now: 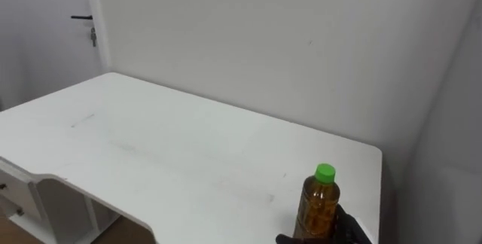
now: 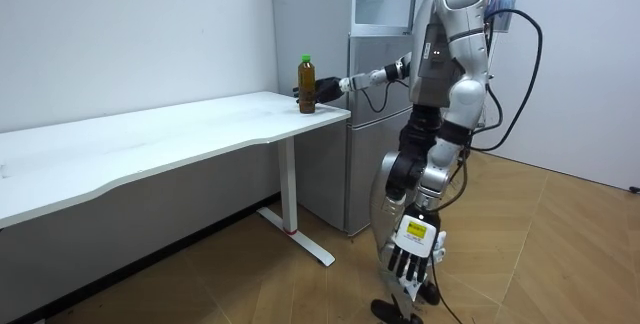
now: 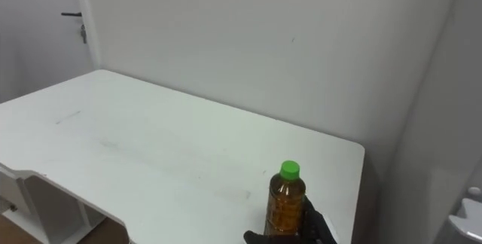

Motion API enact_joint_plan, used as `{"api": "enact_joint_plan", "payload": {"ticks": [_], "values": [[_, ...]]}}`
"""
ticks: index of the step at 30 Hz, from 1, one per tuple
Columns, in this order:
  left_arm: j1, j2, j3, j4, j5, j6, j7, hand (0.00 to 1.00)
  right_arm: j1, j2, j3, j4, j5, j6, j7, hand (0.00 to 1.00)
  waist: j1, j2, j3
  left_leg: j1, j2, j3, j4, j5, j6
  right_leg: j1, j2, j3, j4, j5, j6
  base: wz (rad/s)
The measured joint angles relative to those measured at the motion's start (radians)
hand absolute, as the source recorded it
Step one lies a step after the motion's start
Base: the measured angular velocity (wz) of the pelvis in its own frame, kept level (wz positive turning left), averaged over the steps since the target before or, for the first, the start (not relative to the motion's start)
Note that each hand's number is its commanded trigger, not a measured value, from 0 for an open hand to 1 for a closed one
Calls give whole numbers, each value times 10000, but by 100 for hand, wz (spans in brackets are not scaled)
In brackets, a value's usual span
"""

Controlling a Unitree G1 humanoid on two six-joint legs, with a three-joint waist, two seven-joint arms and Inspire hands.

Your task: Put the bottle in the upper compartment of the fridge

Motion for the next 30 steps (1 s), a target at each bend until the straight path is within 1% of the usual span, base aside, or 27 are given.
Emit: {"api": "enact_joint_plan", "payload": {"ticks": [4, 7, 12, 13, 14, 20, 22, 27, 30], "values": [[8, 1, 4, 2, -7, 26, 46, 0, -150, -6, -3, 118, 2, 2, -27, 0, 5, -12, -7, -6, -34, -73, 1, 11, 15, 13, -12, -13, 0, -4, 6, 4], [9, 1, -2, -1, -17, 38, 54, 0, -178, -4, -3, 117, 24, 6, -45, 0, 11, -59, -37, 2, -37, -86, 7, 13, 18, 33, -15, -19, 0, -6, 10, 0], [16, 2, -3, 0, -29, 59, 45, 0, -233, -4, -3, 114, 42, 9, -129, 0, 11, -86, -33, 14, -40, -121, 11, 14, 17, 72, -16, -41, -2, -19, 29, 3], [22, 1, -8, -1, -34, 66, 38, 0, -253, -5, -4, 115, 59, 10, -149, 37, 2, -100, -32, 12, -39, -113, 12, 14, 16, 66, -16, -38, -2, -20, 31, 0], [27, 1, -9, -1, -36, 73, 31, 0, -265, -5, -5, 114, 60, 12, -162, 100, 2, -106, -33, 11, -38, -110, 12, 14, 16, 65, -16, -39, -2, -20, 31, 0], [125, 1, -8, -1, -214, 148, -34, 0, -377, -5, -6, 109, 106, 46, -206, 100, -12, -174, -47, 5, -42, -95, 19, 14, 17, 62, -22, -39, -1, -19, 31, 0], [141, 0, -9, 0, -306, 155, -50, 0, -388, -8, -35, 105, 350, 145, -206, 100, -11, -189, -57, 3, -44, -95, 34, 13, 17, 64, -24, -39, 9, -19, 31, 0], [147, 1, -6, 0, -618, 156, -57, 0, -390, -13, -40, 102, 439, 158, -210, 100, -11, -176, -51, 0, -49, -93, 40, 14, 18, 65, -29, -34, 11, -20, 31, 0], [147, 0, -6, -1, -619, 154, -59, 0, -391, -16, -48, 97, 451, 194, -200, 100, -12, -152, -43, -3, -48, -92, 41, 14, 17, 64, -29, -33, 10, -20, 31, 0]]}}
